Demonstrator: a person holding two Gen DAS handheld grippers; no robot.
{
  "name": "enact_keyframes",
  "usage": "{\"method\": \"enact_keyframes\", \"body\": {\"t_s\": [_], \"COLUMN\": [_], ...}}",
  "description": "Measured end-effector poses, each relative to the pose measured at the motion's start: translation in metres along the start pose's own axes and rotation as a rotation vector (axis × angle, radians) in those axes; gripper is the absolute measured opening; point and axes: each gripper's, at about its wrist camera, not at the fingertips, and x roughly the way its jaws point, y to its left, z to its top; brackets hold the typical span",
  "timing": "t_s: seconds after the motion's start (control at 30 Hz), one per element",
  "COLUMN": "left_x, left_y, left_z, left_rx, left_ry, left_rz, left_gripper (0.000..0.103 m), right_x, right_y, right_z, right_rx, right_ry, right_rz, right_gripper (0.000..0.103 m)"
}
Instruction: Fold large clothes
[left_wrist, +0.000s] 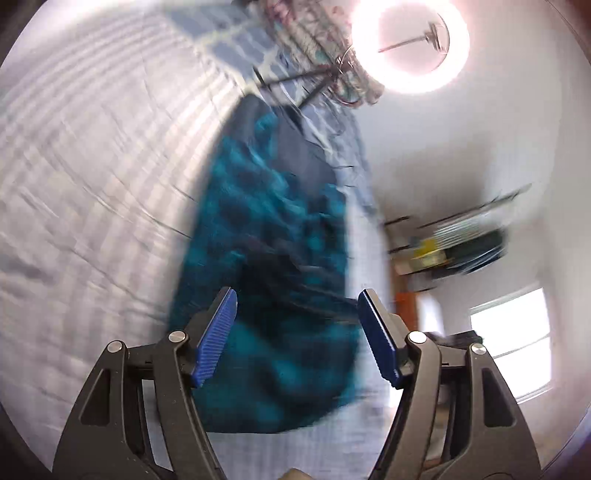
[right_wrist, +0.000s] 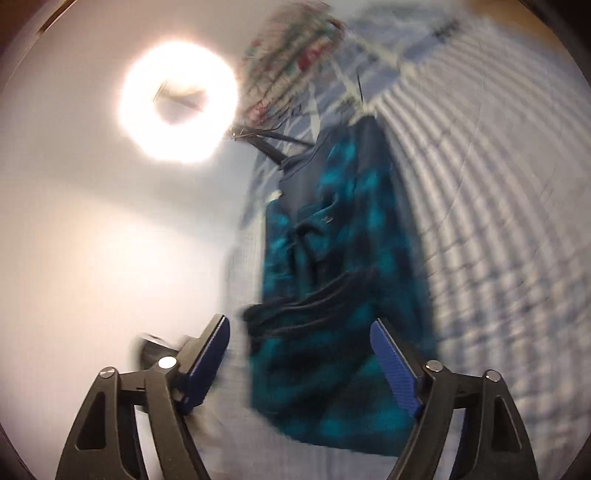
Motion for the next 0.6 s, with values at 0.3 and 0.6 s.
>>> {"method": "enact_keyframes", "body": {"t_s": [0.3,0.6], "left_x": [0.019,0.084], "left_y": [-0.014,-0.084], "left_z": [-0.03,-0.049], "left_rx": [0.279,0.574], "left_ry": [0.048,0.025], "left_rz": [0.173,0.285], "left_gripper": [0.036,0.036], "right_x": [0.019,0.099], "right_y": [0.02,0.097], "right_z": [-0.038,-0.053], "right_rx": [-0.293,-0.683], "right_ry": [0.025,0.045], "right_rz": [-0.202,-0.271], "right_gripper": [0.037,0.037]}}
